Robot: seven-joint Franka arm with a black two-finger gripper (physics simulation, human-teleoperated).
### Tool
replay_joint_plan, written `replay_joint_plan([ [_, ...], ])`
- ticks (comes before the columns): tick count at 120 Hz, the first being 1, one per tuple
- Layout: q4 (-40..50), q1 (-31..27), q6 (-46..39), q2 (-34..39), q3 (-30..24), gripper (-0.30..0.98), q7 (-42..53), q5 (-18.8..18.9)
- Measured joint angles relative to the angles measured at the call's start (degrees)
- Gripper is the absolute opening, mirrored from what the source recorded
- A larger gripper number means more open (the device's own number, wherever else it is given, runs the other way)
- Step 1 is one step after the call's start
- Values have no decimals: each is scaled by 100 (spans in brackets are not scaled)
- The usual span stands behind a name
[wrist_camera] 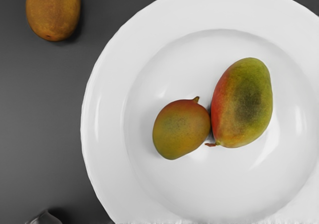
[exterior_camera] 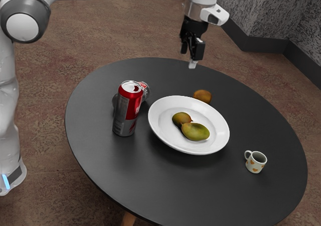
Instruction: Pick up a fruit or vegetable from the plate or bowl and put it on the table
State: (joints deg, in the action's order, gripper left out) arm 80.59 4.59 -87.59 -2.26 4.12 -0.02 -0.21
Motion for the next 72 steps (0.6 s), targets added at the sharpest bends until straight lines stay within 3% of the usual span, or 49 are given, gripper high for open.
replay_joint_plan([
  [26, -57, 160, 73, -48, 24, 69, 7, -44],
  [37, -494, 69, 79, -270, -210, 69, 7, -46],
  [56, -706, 783, 10, -562, -509, 68, -2, -30],
  [72, -782, 685, -124, -958, -465, 69, -4, -19],
])
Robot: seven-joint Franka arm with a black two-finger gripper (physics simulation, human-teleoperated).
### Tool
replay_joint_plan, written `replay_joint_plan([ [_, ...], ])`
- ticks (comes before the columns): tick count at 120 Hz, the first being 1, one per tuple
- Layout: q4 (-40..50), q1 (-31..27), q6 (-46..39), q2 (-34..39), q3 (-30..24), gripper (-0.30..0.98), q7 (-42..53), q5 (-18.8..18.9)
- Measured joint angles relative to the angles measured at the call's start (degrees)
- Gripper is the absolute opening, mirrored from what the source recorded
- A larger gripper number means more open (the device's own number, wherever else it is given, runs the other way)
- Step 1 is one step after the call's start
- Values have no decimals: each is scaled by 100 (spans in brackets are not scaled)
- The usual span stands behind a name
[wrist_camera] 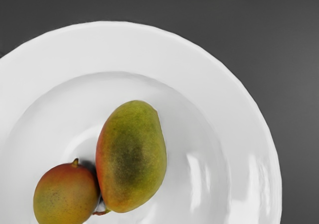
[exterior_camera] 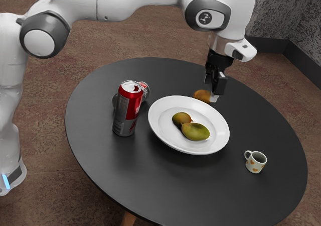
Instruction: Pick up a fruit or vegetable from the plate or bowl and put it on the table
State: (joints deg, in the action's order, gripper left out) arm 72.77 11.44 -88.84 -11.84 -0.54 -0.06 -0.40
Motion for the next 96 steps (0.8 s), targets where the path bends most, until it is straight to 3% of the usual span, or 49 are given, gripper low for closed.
replay_joint_plan([
  [16, -357, -129, -150, -534, 34, 69, -6, 72],
  [54, -395, -149, -498, -982, 15, 69, -32, 104],
  [77, 1243, -151, -1273, -453, 11, 69, -43, 91],
  [96, 1685, -136, -1945, -336, -33, 69, -56, 78],
])
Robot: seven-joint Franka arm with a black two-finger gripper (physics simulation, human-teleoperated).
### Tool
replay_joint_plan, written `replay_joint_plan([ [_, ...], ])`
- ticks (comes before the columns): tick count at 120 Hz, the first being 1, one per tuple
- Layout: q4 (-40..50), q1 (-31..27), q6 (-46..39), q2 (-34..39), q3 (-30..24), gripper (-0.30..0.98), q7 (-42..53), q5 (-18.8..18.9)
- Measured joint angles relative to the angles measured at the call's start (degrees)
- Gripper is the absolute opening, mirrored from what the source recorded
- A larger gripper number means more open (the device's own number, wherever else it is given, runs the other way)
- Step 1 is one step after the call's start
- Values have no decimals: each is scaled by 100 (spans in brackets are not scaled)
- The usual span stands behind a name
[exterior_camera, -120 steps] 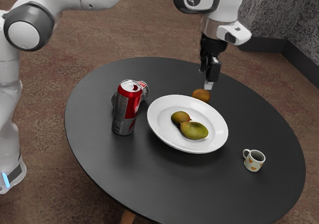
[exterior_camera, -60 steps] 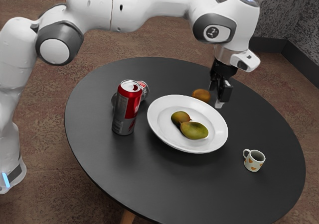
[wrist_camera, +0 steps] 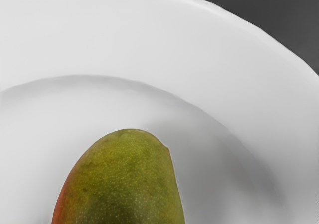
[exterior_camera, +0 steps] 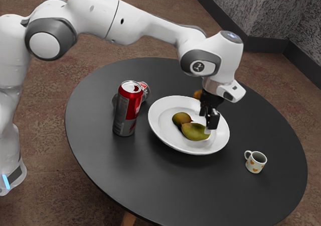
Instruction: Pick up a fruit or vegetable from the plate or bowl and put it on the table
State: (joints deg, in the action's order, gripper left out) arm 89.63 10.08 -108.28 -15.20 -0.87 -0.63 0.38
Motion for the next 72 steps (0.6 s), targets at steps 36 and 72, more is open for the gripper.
replay_joint_plan([
  [36, 134, 2, -508, 21, -1, 69, -21, 15],
  [72, 243, 3, -590, 59, 9, 69, -32, 31],
])
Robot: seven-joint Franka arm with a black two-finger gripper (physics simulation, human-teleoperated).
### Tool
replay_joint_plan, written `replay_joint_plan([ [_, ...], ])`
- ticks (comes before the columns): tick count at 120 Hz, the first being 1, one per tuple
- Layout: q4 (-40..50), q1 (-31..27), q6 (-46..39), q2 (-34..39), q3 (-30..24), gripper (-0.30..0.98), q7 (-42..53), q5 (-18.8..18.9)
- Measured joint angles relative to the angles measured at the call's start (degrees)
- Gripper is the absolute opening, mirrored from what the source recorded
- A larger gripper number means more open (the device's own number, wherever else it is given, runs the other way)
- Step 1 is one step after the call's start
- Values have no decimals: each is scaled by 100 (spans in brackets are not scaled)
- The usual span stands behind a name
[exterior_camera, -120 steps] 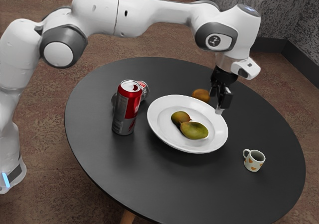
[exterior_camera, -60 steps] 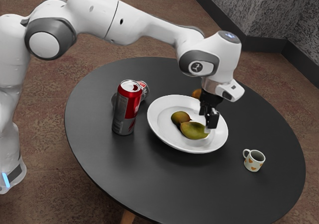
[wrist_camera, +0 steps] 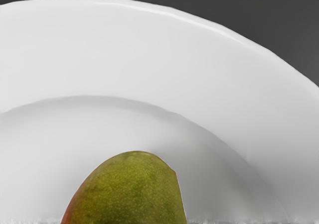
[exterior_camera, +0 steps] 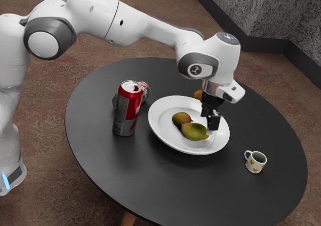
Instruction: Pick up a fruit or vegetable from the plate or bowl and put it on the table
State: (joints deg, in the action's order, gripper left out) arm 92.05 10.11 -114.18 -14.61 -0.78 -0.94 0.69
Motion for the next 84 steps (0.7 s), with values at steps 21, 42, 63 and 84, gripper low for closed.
replay_joint_plan([
  [21, 58, -8, -26, 10, 32, 69, -4, 1],
  [42, 95, -1, -47, -1, 34, 69, -9, 3],
  [63, 265, -6, -103, 12, 39, 69, -14, 2],
  [84, 369, -17, -162, -6, 42, 69, -17, 5],
])
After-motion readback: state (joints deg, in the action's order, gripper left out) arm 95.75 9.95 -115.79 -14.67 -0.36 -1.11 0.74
